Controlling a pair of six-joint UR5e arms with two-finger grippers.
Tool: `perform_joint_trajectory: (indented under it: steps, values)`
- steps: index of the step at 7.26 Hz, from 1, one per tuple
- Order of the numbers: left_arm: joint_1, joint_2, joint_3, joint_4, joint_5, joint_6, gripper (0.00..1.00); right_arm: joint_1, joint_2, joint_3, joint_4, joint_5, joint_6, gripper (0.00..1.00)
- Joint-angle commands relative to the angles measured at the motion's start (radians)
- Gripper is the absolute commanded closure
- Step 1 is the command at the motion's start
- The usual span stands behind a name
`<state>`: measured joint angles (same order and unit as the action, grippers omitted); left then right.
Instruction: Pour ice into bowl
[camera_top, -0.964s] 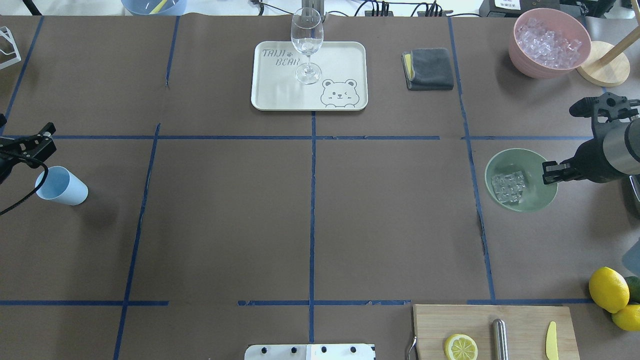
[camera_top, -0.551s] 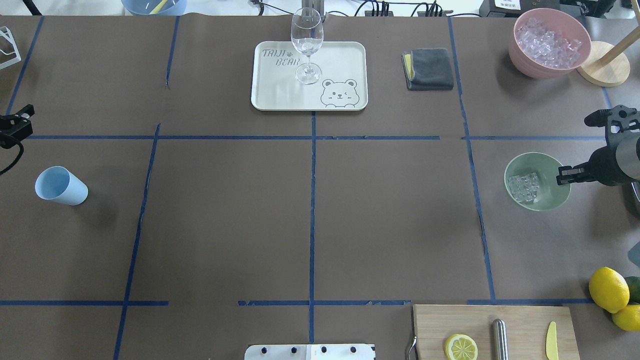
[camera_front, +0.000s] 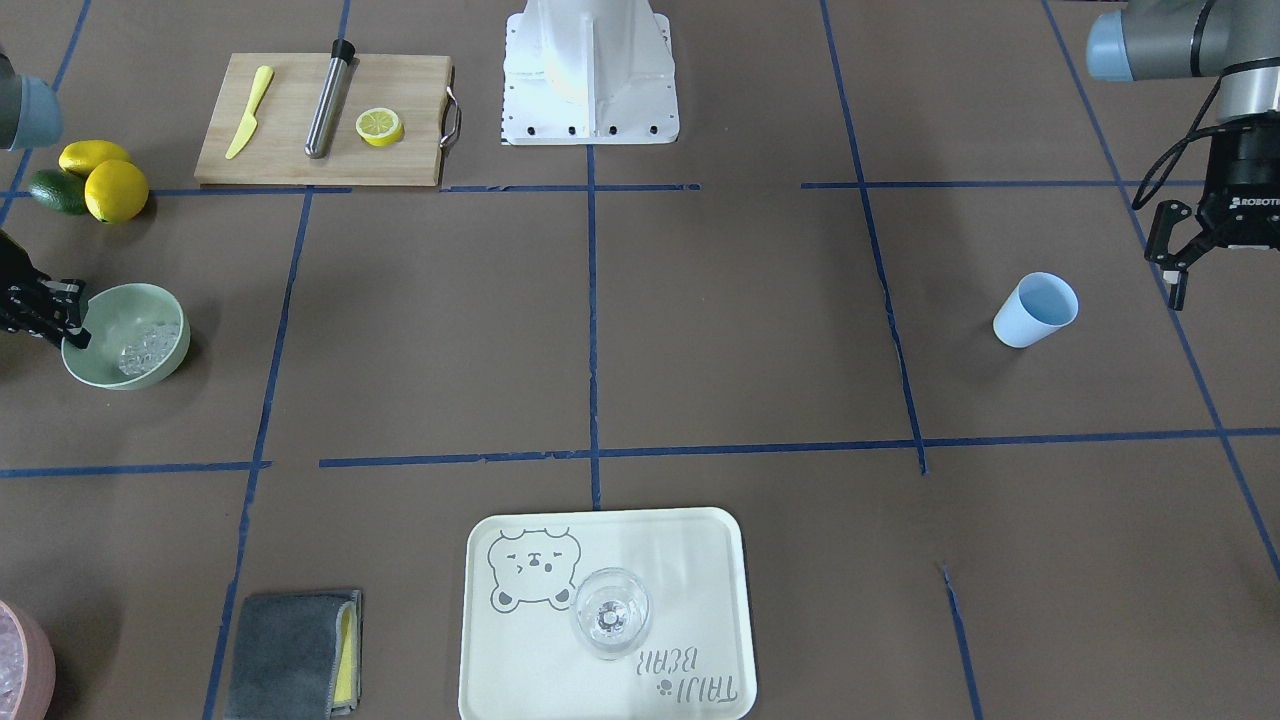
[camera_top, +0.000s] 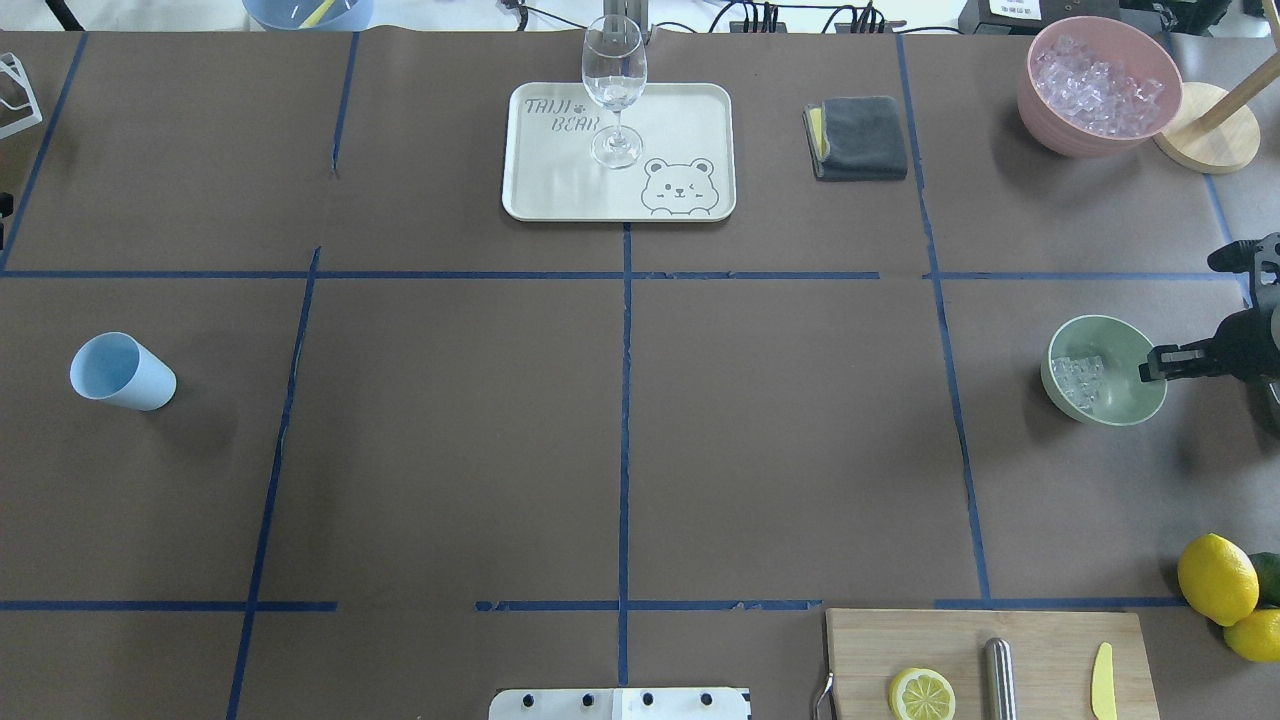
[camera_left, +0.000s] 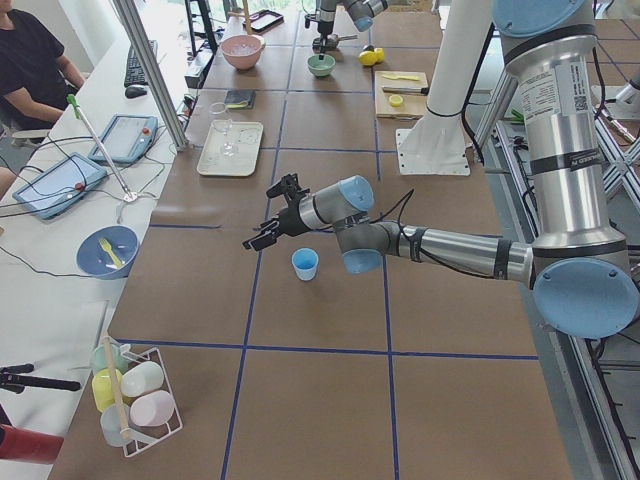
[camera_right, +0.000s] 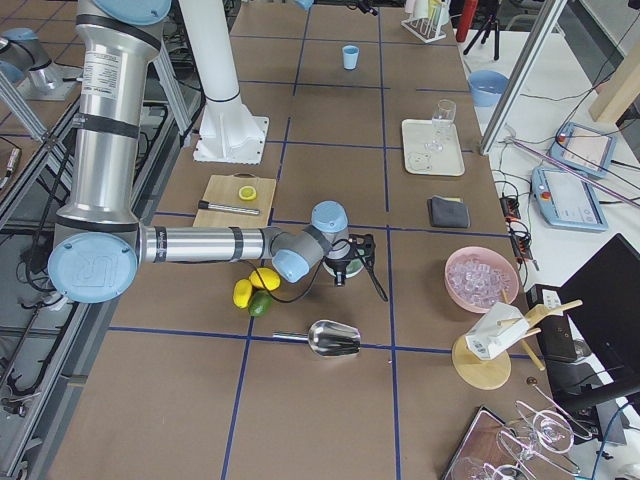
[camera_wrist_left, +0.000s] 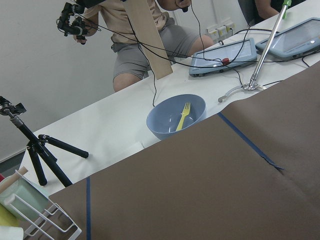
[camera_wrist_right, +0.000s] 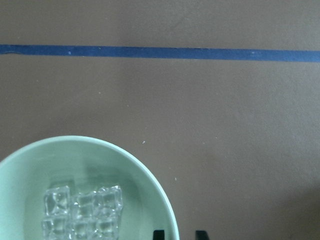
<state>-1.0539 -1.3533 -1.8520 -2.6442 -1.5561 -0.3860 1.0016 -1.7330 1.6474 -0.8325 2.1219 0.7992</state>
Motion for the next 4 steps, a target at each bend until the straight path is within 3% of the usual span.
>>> perform_joint_trajectory:
  steps: [1, 2, 4]
  values:
    - [-0.247, -0.095, -0.001, 0.25, -0.311, 0.216, 0.0, 0.058, -0.01, 0.002, -0.046, 0.004, -0.071, 0.0]
    - [-0.33, -0.181, -0.003, 0.452, -0.39, 0.272, 0.0, 0.122, -0.005, 0.015, -0.142, 0.009, -0.206, 0.0]
    - [-0.357, -0.252, -0.001, 0.687, -0.395, 0.32, 0.0, 0.233, 0.012, 0.06, -0.349, 0.026, -0.459, 0.0]
